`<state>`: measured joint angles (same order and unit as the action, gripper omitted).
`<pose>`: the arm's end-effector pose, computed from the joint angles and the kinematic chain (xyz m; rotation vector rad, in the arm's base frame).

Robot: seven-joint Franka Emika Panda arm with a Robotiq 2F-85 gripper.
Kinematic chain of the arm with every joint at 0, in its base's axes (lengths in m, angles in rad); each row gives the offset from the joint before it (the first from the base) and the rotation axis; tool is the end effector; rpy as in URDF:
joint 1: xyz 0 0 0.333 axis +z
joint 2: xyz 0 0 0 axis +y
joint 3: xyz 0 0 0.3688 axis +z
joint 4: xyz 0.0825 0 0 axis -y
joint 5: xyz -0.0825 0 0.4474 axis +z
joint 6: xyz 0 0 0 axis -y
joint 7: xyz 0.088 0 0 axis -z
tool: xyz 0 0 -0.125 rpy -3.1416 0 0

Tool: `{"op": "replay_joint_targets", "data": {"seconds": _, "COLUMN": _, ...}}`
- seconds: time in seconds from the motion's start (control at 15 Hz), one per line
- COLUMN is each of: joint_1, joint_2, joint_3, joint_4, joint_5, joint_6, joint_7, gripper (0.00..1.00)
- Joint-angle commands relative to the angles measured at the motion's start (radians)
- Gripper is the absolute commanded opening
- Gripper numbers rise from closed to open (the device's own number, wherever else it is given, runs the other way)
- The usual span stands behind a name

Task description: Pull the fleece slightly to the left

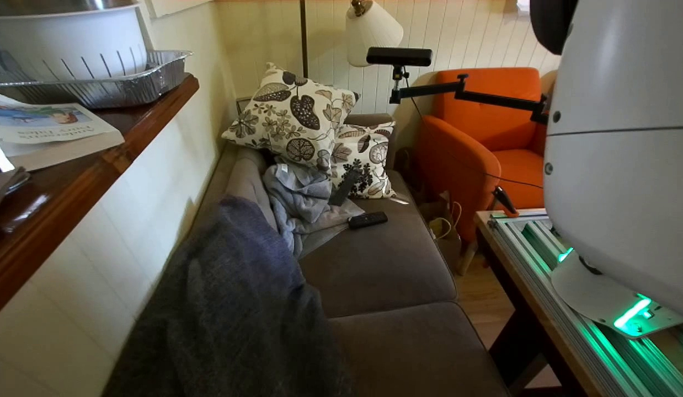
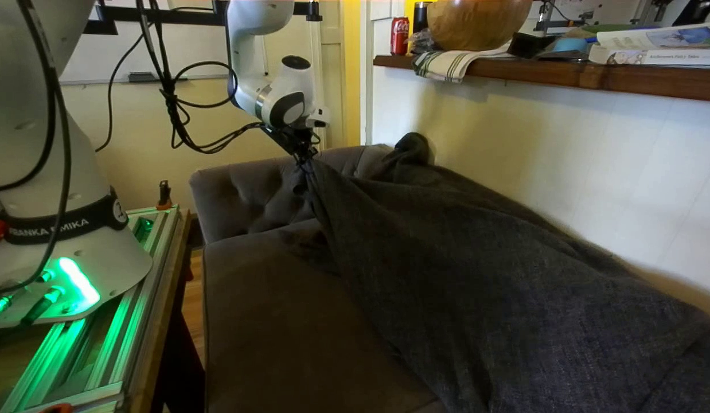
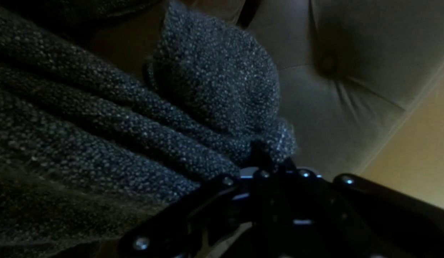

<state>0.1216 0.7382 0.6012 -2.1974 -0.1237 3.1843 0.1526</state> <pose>0.4591 0.4336 0.1101 -2.5711 -0.6490 -0.2753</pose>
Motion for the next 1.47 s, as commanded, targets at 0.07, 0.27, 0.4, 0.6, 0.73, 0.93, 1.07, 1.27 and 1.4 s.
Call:
{"op": "replay_joint_targets", "data": {"seconds": 0.07, "joint_1": 0.061, "joint_2": 0.078, "joint_3": -0.007, "joint_4": 0.145, "joint_5": 0.043, "joint_6": -0.164, "joint_7": -0.107, "gripper": 0.33}}
{"op": "replay_joint_targets", "data": {"seconds": 0.27, "joint_1": 0.092, "joint_2": 0.081, "joint_3": -0.075, "joint_4": 0.172, "joint_5": 0.092, "joint_6": -0.266, "joint_7": -0.093, "gripper": 0.53}}
{"op": "replay_joint_targets", "data": {"seconds": 0.4, "joint_1": 0.096, "joint_2": 0.047, "joint_3": -0.139, "joint_4": 0.133, "joint_5": 0.153, "joint_6": -0.313, "joint_7": -0.047, "gripper": 0.68}}
{"op": "replay_joint_targets", "data": {"seconds": 0.6, "joint_1": 0.03, "joint_2": -0.007, "joint_3": -0.189, "joint_4": 0.007, "joint_5": 0.241, "joint_6": -0.228, "joint_7": -0.04, "gripper": 0.88}}
{"op": "replay_joint_targets", "data": {"seconds": 0.73, "joint_1": -0.039, "joint_2": -0.05, "joint_3": -0.203, "joint_4": -0.1, "joint_5": 0.286, "joint_6": -0.133, "joint_7": -0.049, "gripper": 0.99}}
{"op": "replay_joint_targets", "data": {"seconds": 0.93, "joint_1": -0.137, "joint_2": -0.134, "joint_3": -0.184, "joint_4": -0.274, "joint_5": 0.342, "joint_6": 0.026, "joint_7": -0.013, "gripper": 1.0}}
{"op": "replay_joint_targets", "data": {"seconds": 1.07, "joint_1": -0.152, "joint_2": -0.207, "joint_3": -0.189, "joint_4": -0.388, "joint_5": 0.37, "joint_6": 0.13, "joint_7": 0.052, "gripper": 1.0}}
{"op": "replay_joint_targets", "data": {"seconds": 1.27, "joint_1": -0.126, "joint_2": -0.331, "joint_3": -0.205, "joint_4": -0.564, "joint_5": 0.417, "joint_6": 0.282, "joint_7": 0.179, "gripper": 1.0}}
{"op": "replay_joint_targets", "data": {"seconds": 1.4, "joint_1": -0.082, "joint_2": -0.428, "joint_3": -0.22, "joint_4": -0.679, "joint_5": 0.467, "joint_6": 0.362, "joint_7": 0.269, "gripper": 1.0}}
